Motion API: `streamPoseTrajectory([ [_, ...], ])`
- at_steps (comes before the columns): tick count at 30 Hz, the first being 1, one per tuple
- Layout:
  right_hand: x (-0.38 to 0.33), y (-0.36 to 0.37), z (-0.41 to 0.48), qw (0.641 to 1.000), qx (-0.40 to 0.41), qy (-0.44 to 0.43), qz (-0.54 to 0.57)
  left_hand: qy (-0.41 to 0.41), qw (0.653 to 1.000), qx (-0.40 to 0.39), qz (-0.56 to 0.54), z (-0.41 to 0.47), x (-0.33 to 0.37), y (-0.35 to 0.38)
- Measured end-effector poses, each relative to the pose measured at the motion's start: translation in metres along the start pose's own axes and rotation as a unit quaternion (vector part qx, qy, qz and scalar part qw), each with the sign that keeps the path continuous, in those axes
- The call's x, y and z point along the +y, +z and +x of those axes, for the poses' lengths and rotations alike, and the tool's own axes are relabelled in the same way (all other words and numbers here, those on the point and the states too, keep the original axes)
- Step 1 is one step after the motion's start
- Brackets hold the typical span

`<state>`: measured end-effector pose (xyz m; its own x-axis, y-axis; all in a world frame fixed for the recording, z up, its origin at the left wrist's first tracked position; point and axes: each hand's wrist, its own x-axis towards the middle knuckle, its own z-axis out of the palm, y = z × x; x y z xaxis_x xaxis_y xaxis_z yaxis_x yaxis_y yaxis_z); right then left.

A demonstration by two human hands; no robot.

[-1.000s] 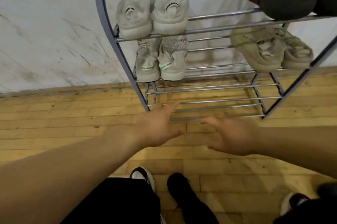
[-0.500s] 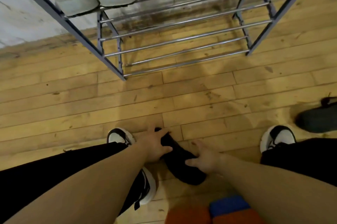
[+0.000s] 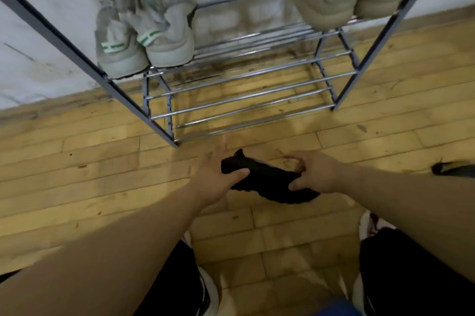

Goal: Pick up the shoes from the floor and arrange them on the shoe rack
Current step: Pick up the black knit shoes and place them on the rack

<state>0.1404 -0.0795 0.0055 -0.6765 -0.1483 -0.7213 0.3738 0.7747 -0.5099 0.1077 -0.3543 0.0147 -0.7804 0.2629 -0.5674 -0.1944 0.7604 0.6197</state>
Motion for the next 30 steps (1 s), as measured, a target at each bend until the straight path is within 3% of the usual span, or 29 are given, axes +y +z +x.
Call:
streamPoseTrajectory([
  [3,-0.035,-0.100,-0.068,0.985,0.044,-0.050,-0.159,0.082,0.996,-0.022,0.000,-0.022,0.074,-0.041],
  [7,-0.066,-0.177,-0.171,0.951,0.201,-0.133,-0.194,0.170,0.985,-0.039,-0.012,-0.073,0.159,-0.092],
  [10,-0.066,-0.183,-0.214,0.914,0.308,-0.208,-0.164,0.202,0.975,-0.074,-0.060,-0.112,0.192,-0.112],
  [12,-0.062,-0.171,-0.227,0.900,0.338,-0.229,-0.156,0.208,0.970,-0.089,-0.086,-0.134,0.197,-0.114],
  [16,-0.059,-0.160,-0.238,0.857,0.373,-0.254,-0.246,0.269,0.962,-0.033,0.029,-0.153,0.198,-0.101],
  [18,-0.054,-0.162,-0.242,0.858,0.387,-0.250,-0.226,0.314,0.946,0.044,0.058,-0.156,0.212,-0.103],
  [21,-0.041,-0.166,-0.246,0.853,0.422,-0.242,-0.189,0.383,0.896,0.136,0.179,-0.157,0.222,-0.105],
  [23,-0.034,-0.172,-0.251,0.853,0.430,-0.222,-0.196,0.399,0.874,0.156,0.231,-0.159,0.219,-0.103],
  [26,-0.028,-0.179,-0.259,0.902,0.344,-0.236,-0.108,0.431,0.854,0.166,0.240,-0.166,0.221,-0.098],
  [30,-0.023,-0.184,-0.274,0.911,0.325,-0.247,-0.062,0.434,0.862,0.134,0.225,-0.158,0.226,-0.093],
])
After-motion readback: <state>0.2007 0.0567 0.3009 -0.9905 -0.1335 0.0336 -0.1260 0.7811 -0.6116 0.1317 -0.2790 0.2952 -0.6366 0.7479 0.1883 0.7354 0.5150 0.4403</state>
